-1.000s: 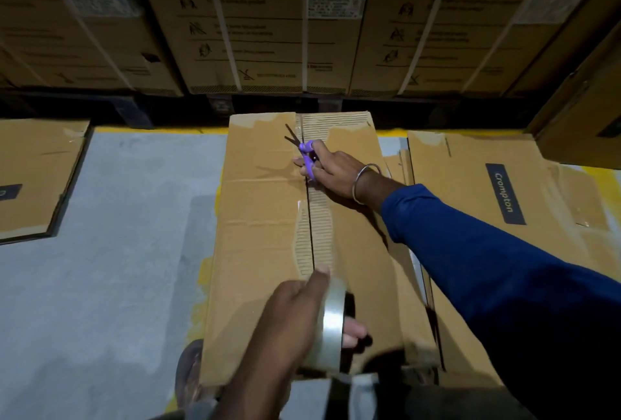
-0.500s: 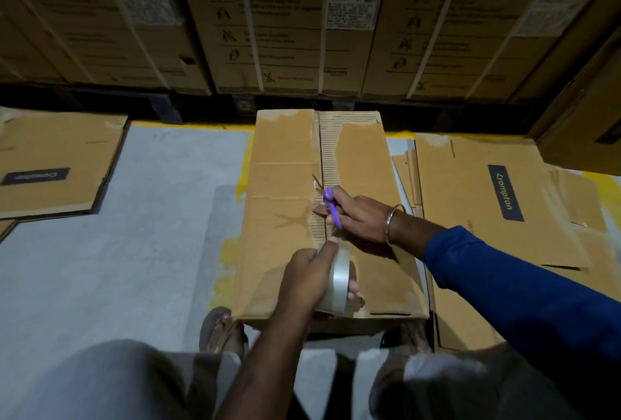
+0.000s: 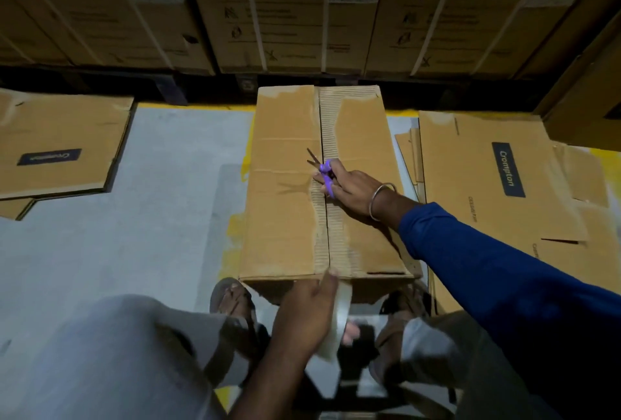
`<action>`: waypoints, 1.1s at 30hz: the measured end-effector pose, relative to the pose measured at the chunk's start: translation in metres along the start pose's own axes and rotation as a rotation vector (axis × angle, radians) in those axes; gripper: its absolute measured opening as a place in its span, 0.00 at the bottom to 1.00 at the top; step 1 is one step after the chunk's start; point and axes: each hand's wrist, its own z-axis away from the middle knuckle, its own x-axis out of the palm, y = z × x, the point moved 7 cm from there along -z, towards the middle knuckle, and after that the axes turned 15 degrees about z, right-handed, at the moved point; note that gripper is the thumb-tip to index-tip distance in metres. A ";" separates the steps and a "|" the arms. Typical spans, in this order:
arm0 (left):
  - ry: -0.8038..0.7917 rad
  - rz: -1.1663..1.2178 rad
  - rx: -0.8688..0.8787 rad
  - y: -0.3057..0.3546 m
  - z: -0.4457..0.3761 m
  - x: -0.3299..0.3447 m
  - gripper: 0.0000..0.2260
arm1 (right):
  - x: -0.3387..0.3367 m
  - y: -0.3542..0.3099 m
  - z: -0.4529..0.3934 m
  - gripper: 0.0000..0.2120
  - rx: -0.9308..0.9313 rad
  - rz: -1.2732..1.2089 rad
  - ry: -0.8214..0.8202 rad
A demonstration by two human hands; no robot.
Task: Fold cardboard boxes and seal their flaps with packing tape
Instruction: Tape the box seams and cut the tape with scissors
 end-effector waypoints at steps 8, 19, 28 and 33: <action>0.039 0.088 -0.168 -0.065 -0.006 -0.001 0.19 | -0.009 -0.012 0.012 0.18 0.022 -0.003 -0.003; 0.216 0.310 0.044 -0.069 -0.038 0.002 0.20 | 0.011 -0.035 0.083 0.16 -0.115 -0.008 -0.157; 0.242 0.217 0.221 -0.020 -0.079 -0.009 0.24 | 0.027 -0.054 0.123 0.19 -0.183 0.057 -0.146; 0.167 0.315 0.187 -0.041 -0.084 -0.013 0.33 | 0.033 -0.050 0.113 0.19 -0.167 0.077 -0.106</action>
